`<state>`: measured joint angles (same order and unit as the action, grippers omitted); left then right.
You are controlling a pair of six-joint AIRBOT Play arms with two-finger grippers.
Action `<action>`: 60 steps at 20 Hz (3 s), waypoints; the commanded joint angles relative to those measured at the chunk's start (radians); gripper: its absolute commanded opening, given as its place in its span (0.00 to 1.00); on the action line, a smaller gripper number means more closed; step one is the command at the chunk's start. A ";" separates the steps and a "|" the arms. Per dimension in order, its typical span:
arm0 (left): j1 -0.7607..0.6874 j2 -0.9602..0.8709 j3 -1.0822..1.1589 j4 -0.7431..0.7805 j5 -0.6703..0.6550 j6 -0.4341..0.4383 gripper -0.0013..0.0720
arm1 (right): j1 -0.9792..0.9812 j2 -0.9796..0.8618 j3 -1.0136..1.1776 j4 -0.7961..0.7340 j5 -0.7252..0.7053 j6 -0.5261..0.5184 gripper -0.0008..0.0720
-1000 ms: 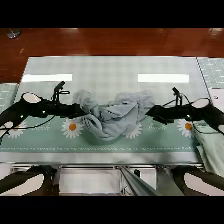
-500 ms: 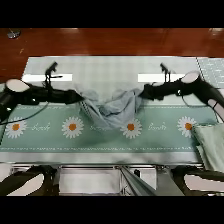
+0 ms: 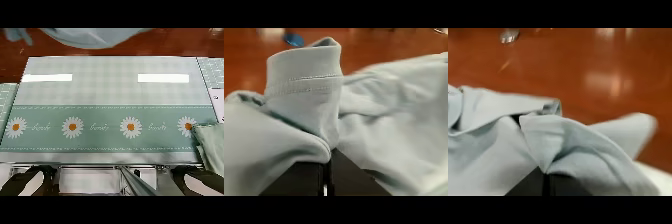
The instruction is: Fold the shirts.
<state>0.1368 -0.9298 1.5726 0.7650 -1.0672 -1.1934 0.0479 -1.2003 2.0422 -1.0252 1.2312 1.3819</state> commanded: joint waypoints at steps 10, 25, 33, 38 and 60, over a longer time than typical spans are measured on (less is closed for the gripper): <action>-0.055 0.359 -0.428 0.230 -0.510 -0.268 0.05 | 0.000 0.462 -0.351 -0.119 0.292 0.009 0.05; -0.280 -0.294 -0.788 0.150 0.210 -0.179 0.97 | -0.020 -0.374 -0.510 0.051 -0.195 0.085 0.87; 0.190 -0.228 -0.718 0.310 -0.216 -0.143 0.97 | -0.414 -0.266 -0.661 -0.285 0.267 0.043 0.86; 0.240 -0.197 -1.098 -0.180 -0.243 0.170 0.97 | -0.551 -0.011 -1.277 0.095 -0.094 -0.137 0.86; -0.029 -0.206 -1.034 -0.229 0.062 0.186 0.05 | -0.092 -0.133 -1.385 0.174 -0.162 -0.047 0.84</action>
<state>0.1081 -1.1351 0.5358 0.5381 -1.0080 -1.0046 -0.1455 -1.2678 0.6113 -0.8780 1.0988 1.3151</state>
